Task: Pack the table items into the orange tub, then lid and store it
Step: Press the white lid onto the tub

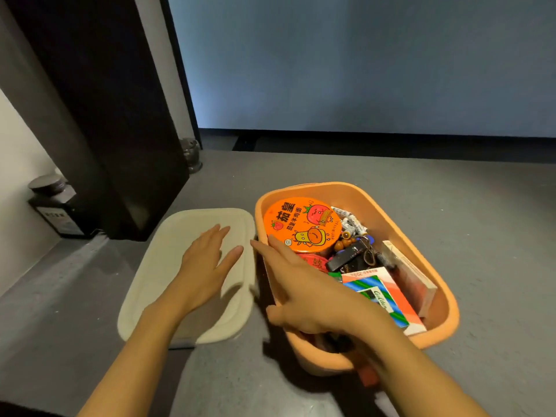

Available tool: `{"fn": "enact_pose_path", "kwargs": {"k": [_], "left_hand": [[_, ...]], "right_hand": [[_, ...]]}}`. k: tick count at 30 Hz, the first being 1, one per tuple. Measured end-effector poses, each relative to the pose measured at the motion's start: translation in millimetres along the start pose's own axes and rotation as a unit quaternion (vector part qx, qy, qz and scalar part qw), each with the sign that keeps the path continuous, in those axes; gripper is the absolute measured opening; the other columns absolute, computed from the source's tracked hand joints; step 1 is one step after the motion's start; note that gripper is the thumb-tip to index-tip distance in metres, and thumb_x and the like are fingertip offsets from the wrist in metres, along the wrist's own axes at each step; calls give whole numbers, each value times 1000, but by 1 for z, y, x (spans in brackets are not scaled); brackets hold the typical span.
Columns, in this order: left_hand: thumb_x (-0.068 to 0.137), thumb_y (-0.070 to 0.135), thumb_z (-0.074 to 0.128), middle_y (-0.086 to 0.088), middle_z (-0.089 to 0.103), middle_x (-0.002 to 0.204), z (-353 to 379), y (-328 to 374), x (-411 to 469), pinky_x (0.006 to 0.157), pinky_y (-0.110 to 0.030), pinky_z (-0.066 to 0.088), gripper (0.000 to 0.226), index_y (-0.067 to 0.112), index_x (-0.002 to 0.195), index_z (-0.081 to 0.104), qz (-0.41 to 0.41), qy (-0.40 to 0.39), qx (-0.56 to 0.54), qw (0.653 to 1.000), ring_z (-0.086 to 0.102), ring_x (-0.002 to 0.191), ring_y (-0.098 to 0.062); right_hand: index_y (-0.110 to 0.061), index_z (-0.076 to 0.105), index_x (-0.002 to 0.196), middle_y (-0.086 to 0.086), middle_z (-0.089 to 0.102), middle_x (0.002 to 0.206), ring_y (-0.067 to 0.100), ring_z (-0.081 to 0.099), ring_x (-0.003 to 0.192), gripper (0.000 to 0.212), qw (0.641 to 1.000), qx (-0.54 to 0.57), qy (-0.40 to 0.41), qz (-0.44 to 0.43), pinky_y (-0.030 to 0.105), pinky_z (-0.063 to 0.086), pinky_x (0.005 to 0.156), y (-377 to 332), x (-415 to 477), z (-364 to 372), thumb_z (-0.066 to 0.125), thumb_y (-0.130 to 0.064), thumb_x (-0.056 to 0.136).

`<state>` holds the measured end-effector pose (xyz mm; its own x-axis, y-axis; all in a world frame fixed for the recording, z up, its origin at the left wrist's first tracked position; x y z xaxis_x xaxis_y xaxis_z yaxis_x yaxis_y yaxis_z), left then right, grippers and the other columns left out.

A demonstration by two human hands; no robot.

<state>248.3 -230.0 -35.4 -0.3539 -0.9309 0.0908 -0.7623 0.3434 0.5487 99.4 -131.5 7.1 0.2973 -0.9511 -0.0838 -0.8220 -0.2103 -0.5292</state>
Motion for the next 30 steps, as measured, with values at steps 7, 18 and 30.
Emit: {"fn": "enact_pose_path", "kwargs": {"k": [7, 18, 30], "left_hand": [[81, 63, 30, -6, 17, 154, 20, 76, 47, 115, -44, 13, 76, 22, 144, 19, 92, -43, 8, 995, 11, 142, -21], [82, 60, 44, -8, 25, 147, 67, 143, 42, 106, -46, 28, 79, 23, 144, 12, 120, -38, -33, 992, 26, 132, -26], [87, 58, 35, -4, 6, 156, 84, 155, 3, 112, -52, 1, 75, 23, 146, 4, 30, 15, -50, 998, -4, 142, -29]], "right_hand": [[-51, -26, 133, -4, -20, 155, 20, -17, 142, 127, 975, -109, 21, 194, 52, -9, 111, 104, -91, -61, 75, -58, 57], [-44, -14, 141, 0, -16, 155, 25, -12, 143, 133, 942, 63, 140, 300, 49, 7, 114, 171, -156, -88, 85, -46, 52], [-45, 6, 143, -3, 25, 151, 23, 28, 137, 119, 934, 184, 185, 243, 54, 38, 104, 212, -191, -110, 86, -33, 56]]}}
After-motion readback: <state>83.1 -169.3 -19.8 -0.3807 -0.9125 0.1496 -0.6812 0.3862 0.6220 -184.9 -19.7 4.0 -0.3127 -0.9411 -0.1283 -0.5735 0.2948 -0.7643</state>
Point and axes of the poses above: each hand's wrist, its own x-axis towards the middle knuckle, its own z-axis out of the palm, y = z × x, the point moved 4 cm from there along x, towards the middle knuckle
